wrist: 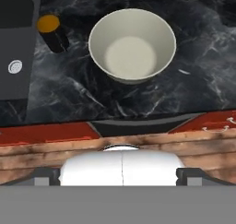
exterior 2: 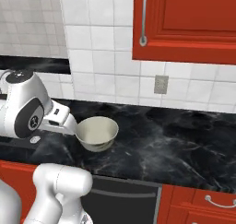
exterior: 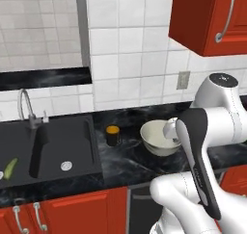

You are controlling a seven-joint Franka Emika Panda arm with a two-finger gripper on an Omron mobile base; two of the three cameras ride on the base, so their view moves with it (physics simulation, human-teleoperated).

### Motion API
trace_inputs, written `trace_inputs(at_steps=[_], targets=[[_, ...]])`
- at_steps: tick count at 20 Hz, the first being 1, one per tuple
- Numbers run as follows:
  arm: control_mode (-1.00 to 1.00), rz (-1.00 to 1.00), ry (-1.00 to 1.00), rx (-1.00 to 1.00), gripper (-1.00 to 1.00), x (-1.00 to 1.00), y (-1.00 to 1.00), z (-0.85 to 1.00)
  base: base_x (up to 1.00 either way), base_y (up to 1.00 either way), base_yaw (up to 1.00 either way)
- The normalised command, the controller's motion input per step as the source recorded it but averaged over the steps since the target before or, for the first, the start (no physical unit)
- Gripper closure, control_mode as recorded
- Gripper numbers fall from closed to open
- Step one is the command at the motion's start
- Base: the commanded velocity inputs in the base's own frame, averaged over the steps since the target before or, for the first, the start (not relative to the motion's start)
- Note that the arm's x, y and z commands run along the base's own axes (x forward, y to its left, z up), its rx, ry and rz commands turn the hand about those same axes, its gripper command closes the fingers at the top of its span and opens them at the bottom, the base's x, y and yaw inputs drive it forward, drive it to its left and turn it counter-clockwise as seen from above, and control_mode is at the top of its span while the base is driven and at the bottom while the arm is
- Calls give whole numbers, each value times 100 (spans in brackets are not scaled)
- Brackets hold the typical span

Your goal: Clear the mugs and bowl far away from the sink.

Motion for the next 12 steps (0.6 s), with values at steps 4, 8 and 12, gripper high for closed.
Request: trace_inputs(at_steps=[4,8,12], targets=[[100,0,0,0,-100,0,0,0,38,0,-22],[100,0,0,0,-100,0,0,0,66,0,-17],[100,0,0,0,-100,0,0,0,38,-13,-5]])
